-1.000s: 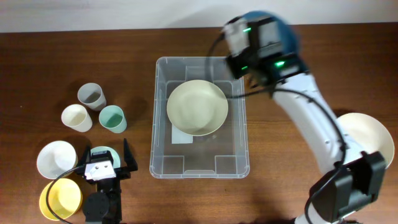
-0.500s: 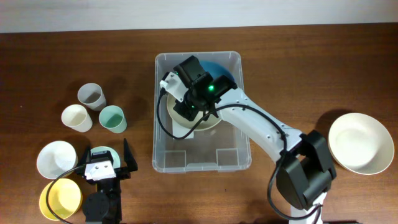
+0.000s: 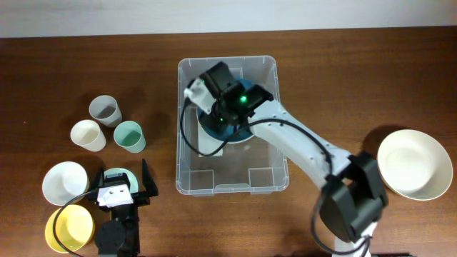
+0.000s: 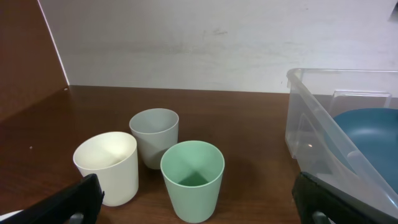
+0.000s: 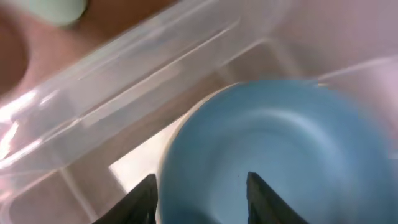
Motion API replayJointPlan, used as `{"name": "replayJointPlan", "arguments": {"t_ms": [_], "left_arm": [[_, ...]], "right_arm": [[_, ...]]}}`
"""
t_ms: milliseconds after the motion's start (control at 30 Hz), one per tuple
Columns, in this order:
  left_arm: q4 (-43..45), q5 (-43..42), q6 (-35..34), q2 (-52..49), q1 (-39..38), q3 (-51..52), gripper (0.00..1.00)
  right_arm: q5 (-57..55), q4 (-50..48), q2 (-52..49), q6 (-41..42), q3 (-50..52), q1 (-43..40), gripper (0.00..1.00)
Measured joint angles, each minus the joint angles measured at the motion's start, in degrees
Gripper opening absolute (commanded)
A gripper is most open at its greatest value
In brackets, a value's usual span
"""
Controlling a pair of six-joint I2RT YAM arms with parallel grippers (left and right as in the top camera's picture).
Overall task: Pack container
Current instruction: 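Grasp the dark blue bowl and place it in the container, then move the right gripper to the remaining cream bowl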
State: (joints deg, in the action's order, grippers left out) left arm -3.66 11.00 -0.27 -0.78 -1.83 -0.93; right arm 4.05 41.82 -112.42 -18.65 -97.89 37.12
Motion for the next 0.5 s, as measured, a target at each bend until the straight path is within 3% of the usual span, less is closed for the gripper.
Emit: {"name": "replayJointPlan", "arguments": {"t_ms": [100,267,500], "left_arm": [[0.0,0.0,0.0,0.0,0.0,0.0,0.99],[0.0,0.0,0.0,0.0,0.0,0.0,1.0],[0.0,0.0,0.0,0.0,0.0,0.0,0.99]], "right_arm": [[-9.3,0.3,6.9,5.0,-3.2,-2.9,0.48],[-19.7,7.9,18.6,18.9,-6.6,-18.9,0.52],[-22.3,21.0,14.1,39.6,-3.8,-40.6,0.56]]}}
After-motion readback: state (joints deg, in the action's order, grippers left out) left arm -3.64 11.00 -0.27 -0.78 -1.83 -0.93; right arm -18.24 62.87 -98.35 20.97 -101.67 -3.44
